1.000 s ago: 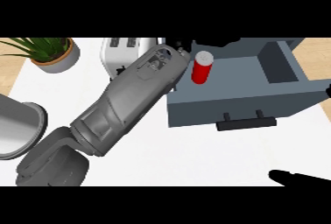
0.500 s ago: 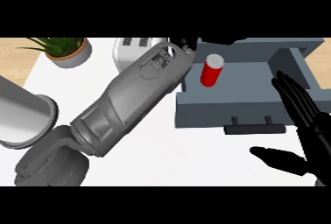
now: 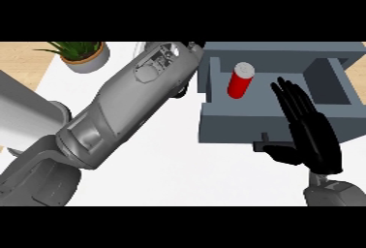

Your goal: Pick up the can, place it into the drawer and close the drawer

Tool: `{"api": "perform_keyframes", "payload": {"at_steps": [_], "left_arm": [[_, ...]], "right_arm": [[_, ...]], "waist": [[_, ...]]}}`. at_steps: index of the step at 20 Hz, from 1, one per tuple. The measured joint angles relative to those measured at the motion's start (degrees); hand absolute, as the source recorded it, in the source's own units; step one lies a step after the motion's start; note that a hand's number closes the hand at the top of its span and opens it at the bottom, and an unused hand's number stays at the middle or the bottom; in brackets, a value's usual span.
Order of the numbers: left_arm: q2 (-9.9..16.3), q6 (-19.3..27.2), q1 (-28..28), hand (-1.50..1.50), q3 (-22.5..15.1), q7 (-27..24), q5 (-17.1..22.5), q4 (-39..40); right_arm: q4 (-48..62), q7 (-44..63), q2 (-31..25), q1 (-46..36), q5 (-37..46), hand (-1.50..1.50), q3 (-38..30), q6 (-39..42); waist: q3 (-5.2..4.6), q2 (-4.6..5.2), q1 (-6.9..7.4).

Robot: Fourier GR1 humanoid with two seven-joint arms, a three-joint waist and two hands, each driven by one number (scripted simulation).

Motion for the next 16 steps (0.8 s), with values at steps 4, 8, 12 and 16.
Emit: {"api": "perform_keyframes", "payload": {"at_steps": [4,8,12,16], "left_arm": [[3.59,-0.19,2.85,-1.50,-0.98,3.22,-1.59,-5.93],[7.40,-0.78,4.19,-1.50,-1.08,6.39,-2.86,-9.90],[10.64,-1.14,6.33,-1.50,-1.57,8.90,-4.07,-14.74],[13.16,-1.49,9.86,-1.50,-1.83,10.00,-4.67,-19.06]], "right_arm": [[9.18,-1.63,1.21,-4.06,1.79,-1.50,-1.70,-5.34],[17.43,-3.52,1.64,-8.67,4.16,-1.50,-3.29,-10.82],[25.10,-4.18,1.60,-13.46,6.30,-1.50,-5.02,-14.70],[32.29,-4.80,1.16,-17.87,8.44,-1.50,-6.60,-18.36]], "waist": [[-0.16,-0.29,0.76],[-0.81,-0.73,1.00],[-1.09,-0.99,1.48],[-1.33,-1.05,2.05]]}}
